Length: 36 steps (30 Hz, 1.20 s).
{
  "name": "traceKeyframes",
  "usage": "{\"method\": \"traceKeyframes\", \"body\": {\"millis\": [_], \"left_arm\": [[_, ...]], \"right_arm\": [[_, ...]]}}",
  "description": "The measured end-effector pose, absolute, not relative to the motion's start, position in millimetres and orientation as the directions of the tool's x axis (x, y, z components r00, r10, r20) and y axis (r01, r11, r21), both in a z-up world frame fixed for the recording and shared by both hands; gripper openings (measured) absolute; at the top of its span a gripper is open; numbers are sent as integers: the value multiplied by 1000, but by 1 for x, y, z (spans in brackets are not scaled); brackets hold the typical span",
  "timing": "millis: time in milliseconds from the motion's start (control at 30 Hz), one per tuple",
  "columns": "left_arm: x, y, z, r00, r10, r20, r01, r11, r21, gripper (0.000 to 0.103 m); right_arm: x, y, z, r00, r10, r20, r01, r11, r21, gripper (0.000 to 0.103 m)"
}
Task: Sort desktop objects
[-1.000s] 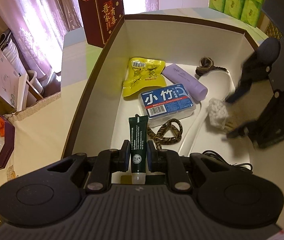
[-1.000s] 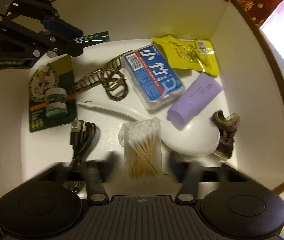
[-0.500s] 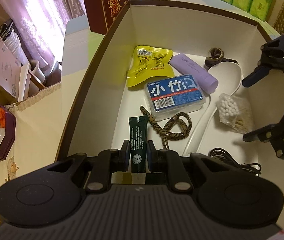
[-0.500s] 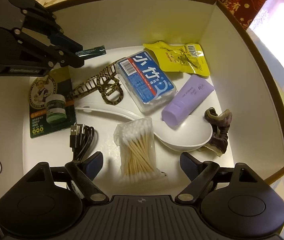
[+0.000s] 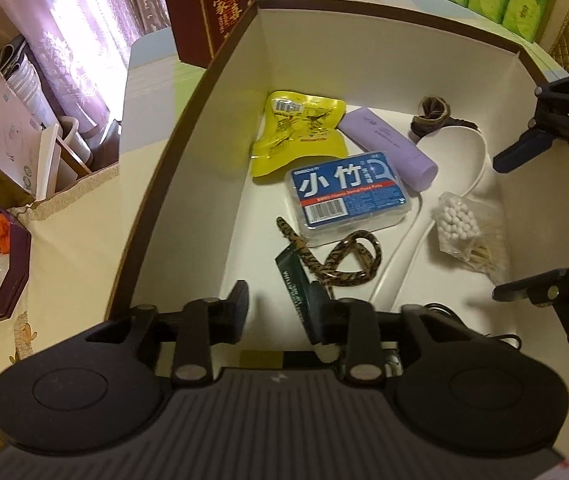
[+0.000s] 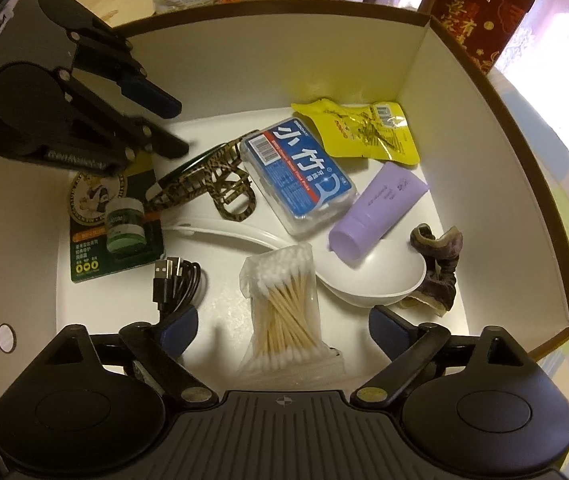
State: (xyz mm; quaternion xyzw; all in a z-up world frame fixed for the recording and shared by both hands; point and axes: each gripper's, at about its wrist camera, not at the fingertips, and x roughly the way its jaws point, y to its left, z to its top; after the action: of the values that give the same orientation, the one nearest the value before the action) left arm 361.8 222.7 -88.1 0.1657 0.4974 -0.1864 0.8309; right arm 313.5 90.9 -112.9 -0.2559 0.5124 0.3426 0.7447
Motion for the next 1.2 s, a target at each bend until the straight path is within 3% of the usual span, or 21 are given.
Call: {"method": "traceKeyframes", "body": {"millis": [500, 767, 1200], "left_arm": [[351, 218, -81, 442, -150, -885, 475, 875, 88, 55], [338, 216, -64, 475, -151, -867, 449, 889, 91, 89], [302, 215, -19, 570, -115, -813, 358, 926, 120, 102]], "right_arm": [[305, 86, -104, 285, 262, -922, -760, 647, -51, 97], [300, 82, -93, 324, 272, -906, -750, 658, -71, 99], [278, 66, -63, 446, 332, -831, -684, 725, -77, 101]]}}
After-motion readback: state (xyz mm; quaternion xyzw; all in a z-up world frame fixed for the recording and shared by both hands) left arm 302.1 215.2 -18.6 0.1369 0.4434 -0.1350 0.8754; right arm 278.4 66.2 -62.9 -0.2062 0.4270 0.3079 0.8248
